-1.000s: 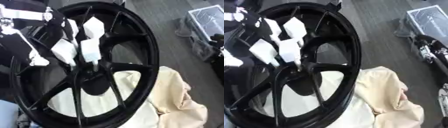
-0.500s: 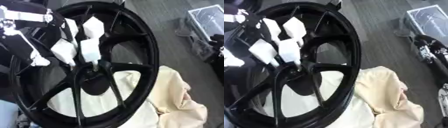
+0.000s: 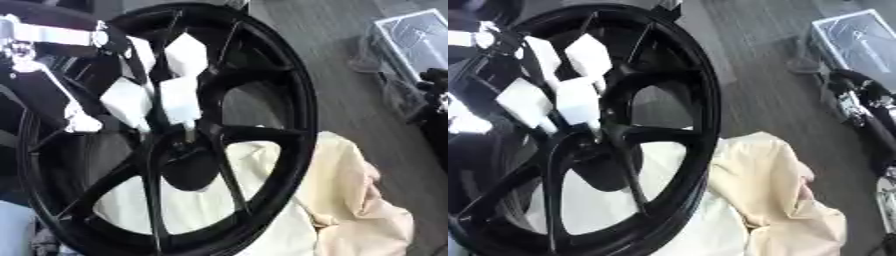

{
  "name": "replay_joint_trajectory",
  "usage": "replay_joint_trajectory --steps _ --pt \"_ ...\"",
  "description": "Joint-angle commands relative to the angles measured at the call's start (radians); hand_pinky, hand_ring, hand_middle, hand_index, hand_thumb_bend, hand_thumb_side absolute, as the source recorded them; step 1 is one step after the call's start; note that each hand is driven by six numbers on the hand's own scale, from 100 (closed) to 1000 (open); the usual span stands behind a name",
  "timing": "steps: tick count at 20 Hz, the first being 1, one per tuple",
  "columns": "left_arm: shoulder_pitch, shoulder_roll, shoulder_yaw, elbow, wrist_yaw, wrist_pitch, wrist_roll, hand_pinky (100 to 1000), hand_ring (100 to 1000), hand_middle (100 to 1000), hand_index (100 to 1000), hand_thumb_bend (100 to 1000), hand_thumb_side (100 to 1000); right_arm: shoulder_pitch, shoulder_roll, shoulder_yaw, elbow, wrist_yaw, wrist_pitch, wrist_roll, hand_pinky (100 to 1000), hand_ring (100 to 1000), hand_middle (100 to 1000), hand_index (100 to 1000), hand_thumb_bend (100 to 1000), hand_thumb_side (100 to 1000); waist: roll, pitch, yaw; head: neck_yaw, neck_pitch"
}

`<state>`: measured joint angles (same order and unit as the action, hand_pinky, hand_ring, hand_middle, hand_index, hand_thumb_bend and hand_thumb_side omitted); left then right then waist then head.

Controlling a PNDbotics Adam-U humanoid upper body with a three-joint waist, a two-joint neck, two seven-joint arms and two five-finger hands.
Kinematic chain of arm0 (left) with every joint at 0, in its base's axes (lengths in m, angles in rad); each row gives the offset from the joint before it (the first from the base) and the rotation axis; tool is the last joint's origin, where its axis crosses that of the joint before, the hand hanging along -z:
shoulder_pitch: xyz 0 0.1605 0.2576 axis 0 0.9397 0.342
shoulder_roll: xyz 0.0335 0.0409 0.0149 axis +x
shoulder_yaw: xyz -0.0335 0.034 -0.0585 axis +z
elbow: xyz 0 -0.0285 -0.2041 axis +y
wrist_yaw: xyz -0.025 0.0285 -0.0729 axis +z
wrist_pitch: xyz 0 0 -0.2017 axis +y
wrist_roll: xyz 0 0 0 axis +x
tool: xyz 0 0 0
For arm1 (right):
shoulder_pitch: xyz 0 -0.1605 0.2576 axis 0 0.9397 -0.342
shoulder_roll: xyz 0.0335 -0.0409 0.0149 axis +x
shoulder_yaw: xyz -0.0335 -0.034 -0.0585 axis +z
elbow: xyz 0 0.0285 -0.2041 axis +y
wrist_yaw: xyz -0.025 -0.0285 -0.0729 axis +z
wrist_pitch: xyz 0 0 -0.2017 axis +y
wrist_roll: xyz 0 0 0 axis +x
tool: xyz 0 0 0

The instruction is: Pull the pin out of the wheel hub.

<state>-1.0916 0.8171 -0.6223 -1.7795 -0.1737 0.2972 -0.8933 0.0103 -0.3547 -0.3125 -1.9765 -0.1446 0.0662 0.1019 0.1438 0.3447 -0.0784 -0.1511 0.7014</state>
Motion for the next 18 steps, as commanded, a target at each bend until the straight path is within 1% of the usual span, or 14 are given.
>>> replay_joint_trajectory --steps 1,9,18 --pt "-0.019 0.013 0.004 0.006 -0.008 0.018 -0.014 671 695 745 784 376 100 -0.003 -0.008 0.0 -0.024 0.005 0.0 0.001 1000 921 861 854 100 594 -0.01 -0.014 -0.001 0.0 -0.004" --pt "-0.024 0.0 -0.003 0.021 -0.013 0.023 -0.014 646 661 709 759 347 104 -0.004 -0.007 -0.001 -0.024 0.005 0.001 -0.002 1000 922 861 854 100 594 -0.01 -0.013 -0.003 -0.002 -0.005" --pt "-0.024 -0.003 -0.002 0.021 -0.026 0.028 -0.014 594 603 648 705 304 100 -0.003 -0.007 -0.001 -0.024 0.005 0.001 -0.007 1000 922 862 854 100 595 -0.01 -0.012 -0.002 -0.005 -0.002"
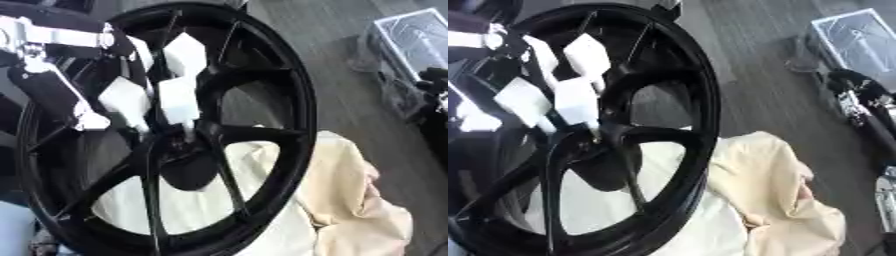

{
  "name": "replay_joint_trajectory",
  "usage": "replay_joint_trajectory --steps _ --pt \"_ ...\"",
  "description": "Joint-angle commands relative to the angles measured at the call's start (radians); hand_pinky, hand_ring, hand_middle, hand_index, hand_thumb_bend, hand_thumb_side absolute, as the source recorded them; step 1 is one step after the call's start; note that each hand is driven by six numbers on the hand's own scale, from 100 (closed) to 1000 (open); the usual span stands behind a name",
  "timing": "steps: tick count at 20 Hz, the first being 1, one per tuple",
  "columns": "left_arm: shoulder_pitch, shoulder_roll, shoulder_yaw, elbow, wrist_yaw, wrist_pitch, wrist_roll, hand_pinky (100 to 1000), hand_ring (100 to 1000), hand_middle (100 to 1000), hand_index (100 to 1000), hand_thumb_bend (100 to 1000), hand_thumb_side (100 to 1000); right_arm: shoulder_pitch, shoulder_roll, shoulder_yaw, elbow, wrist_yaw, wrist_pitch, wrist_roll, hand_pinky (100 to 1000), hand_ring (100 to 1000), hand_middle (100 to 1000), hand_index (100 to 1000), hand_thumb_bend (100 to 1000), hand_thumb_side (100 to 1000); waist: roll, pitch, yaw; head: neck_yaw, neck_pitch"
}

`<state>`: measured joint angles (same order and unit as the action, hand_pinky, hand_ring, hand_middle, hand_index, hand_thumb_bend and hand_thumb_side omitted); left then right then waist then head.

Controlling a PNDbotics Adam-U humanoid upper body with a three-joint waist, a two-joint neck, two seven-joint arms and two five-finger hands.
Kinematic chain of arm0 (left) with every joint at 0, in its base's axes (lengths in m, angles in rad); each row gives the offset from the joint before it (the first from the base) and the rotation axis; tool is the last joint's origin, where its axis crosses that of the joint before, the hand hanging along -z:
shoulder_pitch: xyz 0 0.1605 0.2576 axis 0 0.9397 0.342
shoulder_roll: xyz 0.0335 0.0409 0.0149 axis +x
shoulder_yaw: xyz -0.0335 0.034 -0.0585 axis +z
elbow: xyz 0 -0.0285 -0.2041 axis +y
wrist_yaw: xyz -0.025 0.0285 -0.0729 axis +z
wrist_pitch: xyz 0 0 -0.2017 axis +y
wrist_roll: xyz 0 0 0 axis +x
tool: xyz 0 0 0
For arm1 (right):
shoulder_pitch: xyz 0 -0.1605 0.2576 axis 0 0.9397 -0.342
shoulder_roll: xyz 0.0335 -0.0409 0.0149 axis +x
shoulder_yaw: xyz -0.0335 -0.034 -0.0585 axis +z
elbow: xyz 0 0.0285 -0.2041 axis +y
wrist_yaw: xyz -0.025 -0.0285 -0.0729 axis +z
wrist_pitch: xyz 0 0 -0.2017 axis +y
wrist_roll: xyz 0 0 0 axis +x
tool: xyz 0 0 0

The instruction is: Pull the pin out of the wheel hub.

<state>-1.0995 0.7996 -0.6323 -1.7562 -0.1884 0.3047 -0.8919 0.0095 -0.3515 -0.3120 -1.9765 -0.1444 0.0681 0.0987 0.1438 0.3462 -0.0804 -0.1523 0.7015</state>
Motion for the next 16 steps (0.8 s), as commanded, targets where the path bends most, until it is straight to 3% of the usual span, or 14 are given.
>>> replay_joint_trajectory --steps 1,6,16 --pt "-0.016 0.015 0.008 -0.003 -0.014 0.021 -0.015 589 597 641 700 304 100 -0.002 -0.01 -0.002 -0.024 0.005 0.0 -0.004 1000 922 862 854 100 596 -0.01 -0.014 0.0 -0.003 -0.002" --pt "-0.013 0.019 0.01 -0.012 -0.033 0.015 -0.015 564 575 619 679 320 100 -0.001 -0.01 -0.002 -0.024 0.005 -0.001 -0.006 1000 922 862 855 100 596 -0.01 -0.013 0.0 -0.004 -0.003" --pt "-0.012 0.022 0.029 -0.037 -0.047 0.019 -0.015 490 499 542 607 261 100 0.0 -0.008 -0.001 -0.024 0.01 0.0 -0.006 1000 923 863 855 100 598 -0.01 -0.012 0.001 -0.007 -0.001"
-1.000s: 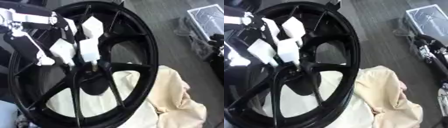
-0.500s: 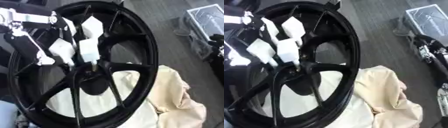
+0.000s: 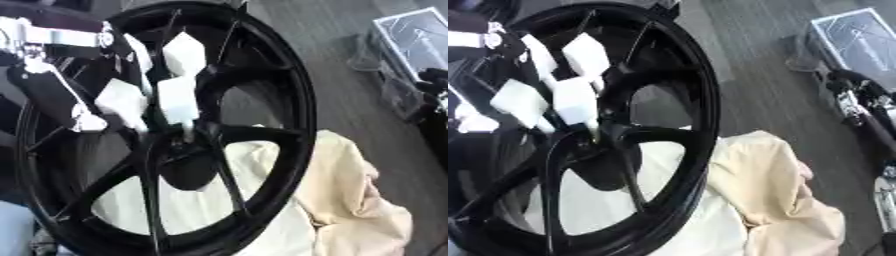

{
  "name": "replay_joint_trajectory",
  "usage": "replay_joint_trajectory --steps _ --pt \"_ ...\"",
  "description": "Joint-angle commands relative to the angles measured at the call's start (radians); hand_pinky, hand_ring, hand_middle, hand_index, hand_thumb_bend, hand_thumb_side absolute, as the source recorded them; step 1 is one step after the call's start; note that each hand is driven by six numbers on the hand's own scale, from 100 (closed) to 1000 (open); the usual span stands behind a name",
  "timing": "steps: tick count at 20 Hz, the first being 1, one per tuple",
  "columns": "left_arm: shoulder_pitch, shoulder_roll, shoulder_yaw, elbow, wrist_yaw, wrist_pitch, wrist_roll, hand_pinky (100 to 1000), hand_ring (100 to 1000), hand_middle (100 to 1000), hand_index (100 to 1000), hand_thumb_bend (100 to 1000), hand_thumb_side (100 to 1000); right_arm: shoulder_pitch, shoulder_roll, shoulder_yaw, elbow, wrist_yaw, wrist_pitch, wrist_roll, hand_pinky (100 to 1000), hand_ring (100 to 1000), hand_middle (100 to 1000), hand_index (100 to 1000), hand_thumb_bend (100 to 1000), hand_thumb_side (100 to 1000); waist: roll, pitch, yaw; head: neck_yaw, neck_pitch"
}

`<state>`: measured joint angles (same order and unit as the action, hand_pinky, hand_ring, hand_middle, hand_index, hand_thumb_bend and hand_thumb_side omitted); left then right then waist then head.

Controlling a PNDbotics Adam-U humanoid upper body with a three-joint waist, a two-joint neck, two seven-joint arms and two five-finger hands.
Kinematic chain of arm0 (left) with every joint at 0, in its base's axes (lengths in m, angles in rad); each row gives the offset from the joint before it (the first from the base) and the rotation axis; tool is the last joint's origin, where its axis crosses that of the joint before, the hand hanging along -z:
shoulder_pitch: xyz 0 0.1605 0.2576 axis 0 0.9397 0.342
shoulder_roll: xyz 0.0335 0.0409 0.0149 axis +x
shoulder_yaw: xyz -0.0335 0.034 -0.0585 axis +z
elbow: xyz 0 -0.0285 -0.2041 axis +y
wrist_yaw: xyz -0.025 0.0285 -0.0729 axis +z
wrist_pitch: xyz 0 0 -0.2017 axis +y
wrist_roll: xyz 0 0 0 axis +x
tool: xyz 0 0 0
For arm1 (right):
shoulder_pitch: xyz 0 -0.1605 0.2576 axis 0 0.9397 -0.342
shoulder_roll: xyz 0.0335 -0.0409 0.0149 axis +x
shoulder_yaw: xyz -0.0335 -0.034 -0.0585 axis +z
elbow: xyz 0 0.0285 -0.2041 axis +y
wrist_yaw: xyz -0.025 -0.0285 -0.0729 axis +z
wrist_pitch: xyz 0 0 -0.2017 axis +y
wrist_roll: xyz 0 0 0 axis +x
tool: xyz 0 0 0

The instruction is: Pull the pin out of the wheel hub.

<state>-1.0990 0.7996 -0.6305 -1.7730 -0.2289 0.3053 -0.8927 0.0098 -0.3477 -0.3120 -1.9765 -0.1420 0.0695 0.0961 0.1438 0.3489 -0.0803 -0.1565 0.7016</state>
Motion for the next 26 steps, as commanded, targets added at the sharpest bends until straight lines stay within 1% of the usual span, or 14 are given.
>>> replay_joint_trajectory --steps 1,3,6,8,10,12,17,19,22,25,26 --pt "-0.013 0.023 0.031 -0.024 -0.01 0.02 -0.014 482 491 533 598 254 100 0.0 -0.012 -0.001 -0.024 0.007 -0.001 -0.003 1000 923 863 855 100 597 -0.01 -0.015 0.002 -0.003 -0.001" --pt "-0.015 0.024 0.038 -0.034 -0.022 0.022 -0.014 465 475 516 582 242 100 0.001 -0.012 -0.001 -0.024 0.007 -0.001 -0.002 1000 923 863 855 100 597 -0.011 -0.015 0.002 -0.003 -0.001" --pt "-0.015 0.025 0.049 -0.045 -0.043 0.032 -0.014 430 445 485 550 200 100 0.002 -0.013 0.0 -0.024 0.007 -0.001 0.0 1000 923 863 855 100 597 -0.011 -0.016 0.004 -0.004 0.0" --pt "-0.015 0.026 0.054 -0.051 -0.051 0.038 -0.014 416 430 471 537 199 100 0.002 -0.013 0.0 -0.024 0.007 -0.002 0.0 1000 923 863 855 100 597 -0.01 -0.017 0.004 -0.005 0.0" --pt "-0.014 0.028 0.061 -0.059 -0.058 0.042 -0.014 404 414 456 521 201 100 0.003 -0.013 -0.001 -0.024 0.007 -0.003 0.0 1000 923 863 855 100 596 -0.01 -0.017 0.004 -0.006 0.001" --pt "-0.01 0.034 0.071 -0.071 -0.061 0.045 -0.012 387 389 430 497 224 100 0.003 -0.013 -0.002 -0.024 0.007 -0.003 -0.001 1000 923 863 855 100 597 -0.01 -0.016 0.004 -0.007 0.002" --pt "0.011 0.069 0.117 -0.122 -0.059 0.046 -0.002 370 364 403 471 261 100 0.002 -0.013 -0.004 -0.024 0.006 -0.003 -0.003 1000 924 863 855 100 596 -0.009 -0.016 0.006 -0.011 0.002" --pt "0.027 0.091 0.15 -0.158 -0.044 0.043 0.002 360 357 395 464 264 100 0.002 -0.013 -0.005 -0.024 0.005 -0.003 -0.005 1000 924 863 855 100 597 -0.009 -0.016 0.007 -0.011 0.002" --pt "0.07 0.135 0.228 -0.216 -0.006 0.033 0.027 350 349 387 455 261 100 0.003 -0.014 -0.007 -0.024 0.006 -0.002 -0.008 1000 924 863 855 100 597 -0.008 -0.017 0.012 -0.007 0.001" --pt "0.136 0.188 0.314 -0.226 0.049 -0.014 0.081 341 343 384 450 252 100 0.004 -0.016 -0.011 -0.024 0.003 -0.001 -0.011 1000 924 863 855 100 595 -0.006 -0.02 0.018 0.001 0.001" --pt "0.173 0.209 0.353 -0.226 0.064 -0.03 0.112 337 341 383 448 247 100 0.005 -0.017 -0.014 -0.024 0.001 -0.001 -0.013 1000 924 863 855 100 593 -0.006 -0.022 0.021 0.005 0.002"
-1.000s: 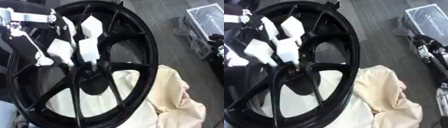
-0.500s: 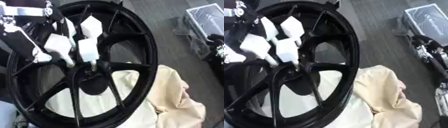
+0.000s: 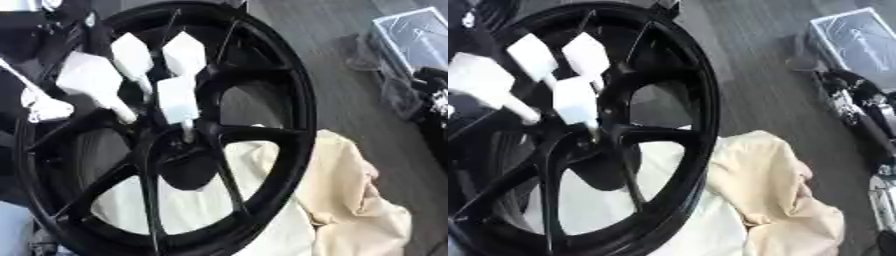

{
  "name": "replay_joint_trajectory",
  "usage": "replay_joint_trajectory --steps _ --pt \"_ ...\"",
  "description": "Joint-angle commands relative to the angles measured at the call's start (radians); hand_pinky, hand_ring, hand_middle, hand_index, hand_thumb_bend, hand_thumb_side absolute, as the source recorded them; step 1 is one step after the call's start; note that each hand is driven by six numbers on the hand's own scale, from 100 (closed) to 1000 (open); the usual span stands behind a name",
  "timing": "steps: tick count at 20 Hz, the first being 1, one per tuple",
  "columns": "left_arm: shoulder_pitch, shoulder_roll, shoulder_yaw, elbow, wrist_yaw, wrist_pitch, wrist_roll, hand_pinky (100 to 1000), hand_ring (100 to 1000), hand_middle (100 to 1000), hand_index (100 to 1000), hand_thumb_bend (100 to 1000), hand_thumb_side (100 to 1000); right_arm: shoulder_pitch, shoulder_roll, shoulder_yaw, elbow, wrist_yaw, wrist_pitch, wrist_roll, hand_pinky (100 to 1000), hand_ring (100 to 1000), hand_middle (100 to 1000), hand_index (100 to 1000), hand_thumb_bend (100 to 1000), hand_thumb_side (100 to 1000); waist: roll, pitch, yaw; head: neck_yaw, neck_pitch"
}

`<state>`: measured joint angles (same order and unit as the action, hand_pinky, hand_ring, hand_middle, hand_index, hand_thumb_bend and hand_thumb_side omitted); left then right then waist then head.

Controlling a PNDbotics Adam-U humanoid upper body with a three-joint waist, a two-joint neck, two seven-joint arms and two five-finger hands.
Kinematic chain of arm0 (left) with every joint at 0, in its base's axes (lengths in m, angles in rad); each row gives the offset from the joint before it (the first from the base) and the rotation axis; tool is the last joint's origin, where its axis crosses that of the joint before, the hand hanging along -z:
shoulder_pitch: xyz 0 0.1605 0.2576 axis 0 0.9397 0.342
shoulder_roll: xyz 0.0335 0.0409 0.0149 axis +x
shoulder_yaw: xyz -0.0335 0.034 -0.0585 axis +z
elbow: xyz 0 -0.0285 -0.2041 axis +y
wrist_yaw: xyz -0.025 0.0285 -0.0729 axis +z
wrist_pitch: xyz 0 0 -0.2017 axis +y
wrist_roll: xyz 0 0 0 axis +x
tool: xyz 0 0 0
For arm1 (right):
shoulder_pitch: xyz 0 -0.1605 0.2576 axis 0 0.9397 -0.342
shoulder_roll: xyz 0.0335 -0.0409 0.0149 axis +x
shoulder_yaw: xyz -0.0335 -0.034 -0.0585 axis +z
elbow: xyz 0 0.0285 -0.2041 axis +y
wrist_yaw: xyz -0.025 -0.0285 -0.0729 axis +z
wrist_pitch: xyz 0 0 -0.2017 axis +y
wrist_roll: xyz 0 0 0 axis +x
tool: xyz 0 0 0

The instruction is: Pull the pin out of the wheel hub.

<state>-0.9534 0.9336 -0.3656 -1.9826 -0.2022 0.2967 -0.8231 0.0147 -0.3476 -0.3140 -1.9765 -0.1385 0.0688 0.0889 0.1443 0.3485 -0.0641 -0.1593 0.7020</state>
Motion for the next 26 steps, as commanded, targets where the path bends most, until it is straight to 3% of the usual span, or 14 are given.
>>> replay_joint_trajectory --steps 1,3,6,9,14,15,19,23,24,25,26 --pt "0.071 0.096 0.128 -0.017 0.052 -0.033 0.078 329 336 379 442 228 100 0.0 -0.019 -0.014 -0.024 -0.005 -0.001 -0.009 1000 924 863 855 100 591 -0.006 -0.024 0.007 0.014 0.001" --pt "0.167 0.128 0.211 -0.017 0.077 -0.041 0.159 318 328 373 433 197 100 0.002 -0.021 -0.02 -0.024 -0.013 -0.001 -0.014 1000 924 863 856 100 588 -0.007 -0.028 0.012 0.025 0.0" --pt "0.323 0.147 0.347 -0.017 0.097 -0.001 0.304 306 321 367 424 148 100 0.009 -0.022 -0.029 -0.024 -0.022 -0.003 -0.023 1000 923 863 856 100 585 -0.011 -0.036 0.024 0.033 -0.002" --pt "0.418 0.148 0.426 -0.008 0.097 0.059 0.397 304 319 366 422 136 100 0.019 -0.023 -0.033 -0.024 -0.023 -0.006 -0.028 1000 923 863 856 100 584 -0.013 -0.042 0.035 0.033 -0.002" --pt "0.443 0.149 0.44 -0.014 0.109 0.082 0.43 304 319 366 422 136 100 0.02 -0.023 -0.033 -0.024 -0.022 -0.007 -0.029 1000 923 863 856 100 584 -0.013 -0.043 0.036 0.033 -0.001" --pt "0.444 0.15 0.441 -0.015 0.109 0.083 0.431 360 365 413 475 223 100 0.021 -0.023 -0.033 -0.024 -0.022 -0.008 -0.029 1000 923 863 856 100 576 -0.014 -0.043 0.036 0.032 -0.002" --pt "0.515 0.115 0.492 0.055 0.067 0.128 0.475 390 368 409 482 226 100 0.038 -0.011 -0.059 -0.024 -0.022 -0.017 -0.055 1000 922 863 856 100 580 -0.029 -0.042 0.084 -0.009 -0.013" --pt "0.614 0.077 0.505 0.154 0.006 0.189 0.532 390 378 418 493 171 100 0.034 -0.011 -0.05 -0.024 -0.024 -0.015 -0.054 1000 922 863 856 100 581 -0.03 -0.044 0.068 0.011 -0.006" --pt "0.638 0.066 0.503 0.179 -0.009 0.204 0.532 413 396 435 509 163 100 0.032 -0.012 -0.047 -0.024 -0.025 -0.014 -0.051 1000 922 863 856 100 581 -0.03 -0.045 0.06 0.019 -0.005" --pt "0.658 0.057 0.502 0.204 -0.025 0.219 0.527 496 460 492 569 177 100 0.031 -0.012 -0.043 -0.024 -0.027 -0.013 -0.048 1000 922 863 856 100 581 -0.03 -0.047 0.052 0.027 -0.003" --pt "0.666 0.048 0.496 0.23 -0.032 0.235 0.517 641 601 640 716 204 171 0.029 -0.013 -0.041 -0.024 -0.029 -0.012 -0.045 1000 922 863 856 100 582 -0.03 -0.047 0.046 0.033 -0.002"
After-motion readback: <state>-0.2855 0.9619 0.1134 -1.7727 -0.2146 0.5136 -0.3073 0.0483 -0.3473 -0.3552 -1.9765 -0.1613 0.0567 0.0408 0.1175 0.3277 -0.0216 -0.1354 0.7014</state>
